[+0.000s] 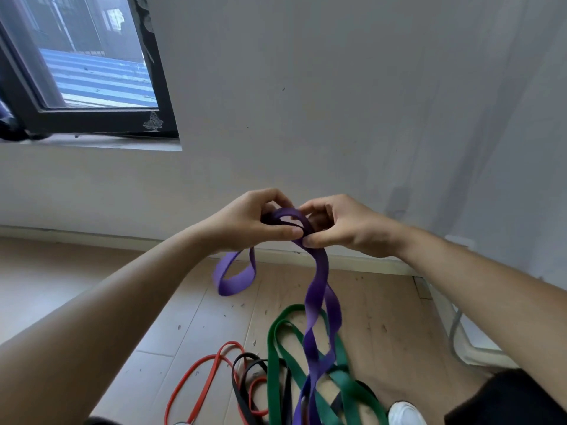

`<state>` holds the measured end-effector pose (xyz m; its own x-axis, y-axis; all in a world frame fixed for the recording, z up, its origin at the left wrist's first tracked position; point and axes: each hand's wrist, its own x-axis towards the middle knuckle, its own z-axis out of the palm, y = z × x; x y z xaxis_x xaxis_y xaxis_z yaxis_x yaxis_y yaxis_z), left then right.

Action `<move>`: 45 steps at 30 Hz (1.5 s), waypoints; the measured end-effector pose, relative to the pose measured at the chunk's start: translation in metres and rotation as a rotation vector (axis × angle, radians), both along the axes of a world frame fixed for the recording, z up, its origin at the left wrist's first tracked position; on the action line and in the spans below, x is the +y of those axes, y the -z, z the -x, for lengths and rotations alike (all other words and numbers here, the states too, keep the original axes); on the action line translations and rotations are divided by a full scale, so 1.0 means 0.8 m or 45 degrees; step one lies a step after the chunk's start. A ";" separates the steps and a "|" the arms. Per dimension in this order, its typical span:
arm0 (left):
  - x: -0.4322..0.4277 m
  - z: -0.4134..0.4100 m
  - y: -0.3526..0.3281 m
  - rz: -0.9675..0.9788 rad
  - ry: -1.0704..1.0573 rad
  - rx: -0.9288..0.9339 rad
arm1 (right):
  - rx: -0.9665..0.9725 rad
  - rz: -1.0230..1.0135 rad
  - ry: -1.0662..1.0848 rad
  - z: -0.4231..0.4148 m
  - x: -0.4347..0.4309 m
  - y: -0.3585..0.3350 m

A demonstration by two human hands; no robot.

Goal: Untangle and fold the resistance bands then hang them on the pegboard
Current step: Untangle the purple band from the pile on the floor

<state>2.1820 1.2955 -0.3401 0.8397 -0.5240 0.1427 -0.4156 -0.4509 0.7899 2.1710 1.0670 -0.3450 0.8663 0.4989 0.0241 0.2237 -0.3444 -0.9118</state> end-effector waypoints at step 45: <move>-0.009 -0.002 -0.005 0.242 -0.046 -0.067 | 0.031 -0.098 0.060 -0.002 0.015 0.015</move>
<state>2.1836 1.2884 -0.3360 0.8461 -0.4533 0.2804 -0.4449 -0.3109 0.8399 2.1724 1.0791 -0.3570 0.8896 0.4551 0.0392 0.1861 -0.2827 -0.9410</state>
